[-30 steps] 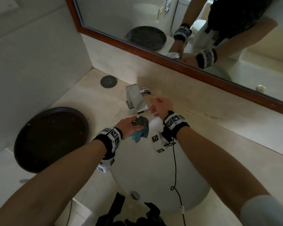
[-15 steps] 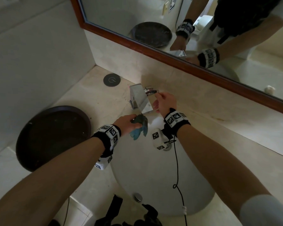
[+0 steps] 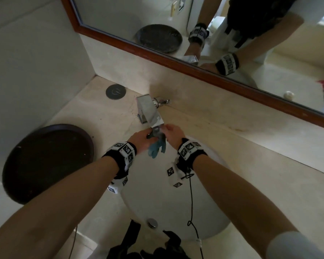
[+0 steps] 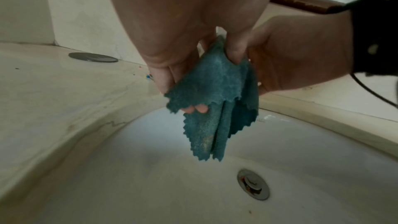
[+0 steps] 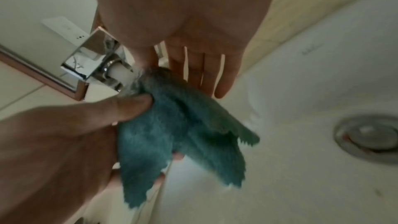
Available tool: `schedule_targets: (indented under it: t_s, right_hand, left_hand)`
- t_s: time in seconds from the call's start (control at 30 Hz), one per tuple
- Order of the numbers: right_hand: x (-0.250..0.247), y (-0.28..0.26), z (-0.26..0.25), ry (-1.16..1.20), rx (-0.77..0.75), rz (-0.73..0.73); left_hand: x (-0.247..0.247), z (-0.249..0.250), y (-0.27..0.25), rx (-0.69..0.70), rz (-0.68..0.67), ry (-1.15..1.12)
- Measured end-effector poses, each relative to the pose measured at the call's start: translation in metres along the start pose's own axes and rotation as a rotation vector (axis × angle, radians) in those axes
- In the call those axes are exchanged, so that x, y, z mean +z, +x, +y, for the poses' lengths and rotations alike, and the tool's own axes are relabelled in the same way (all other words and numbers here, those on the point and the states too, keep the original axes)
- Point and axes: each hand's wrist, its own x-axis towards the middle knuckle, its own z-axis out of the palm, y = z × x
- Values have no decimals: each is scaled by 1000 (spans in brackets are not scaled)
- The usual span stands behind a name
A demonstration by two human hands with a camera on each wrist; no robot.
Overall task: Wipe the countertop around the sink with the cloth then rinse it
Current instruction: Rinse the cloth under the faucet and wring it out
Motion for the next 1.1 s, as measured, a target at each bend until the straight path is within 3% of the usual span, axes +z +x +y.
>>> schedule_targets:
  t_s: [0.17,0.3,0.57,0.7,0.83,1.1]
  right_hand:
    - [11,-20,16,261,149,-36]
    - [10,-26,18,292,167,-84]
    - [3,-21,19,-207,106,-2]
    - [7,-17,18,-196,106,76]
    - [6,-12,19,-55,227,101]
    - [-3,-24,26,-164,27,-57]
  left_hand:
    - [11,-2,5,11,44,-30]
    - [16,-6,9,-11,59,-63]
    - [17,-7,18,-46,49,80]
    - [13,-6,15,-22,6,14]
    - [13,-5,19,6,-32,158]
    - [5,-14,21,-15,-2,42]
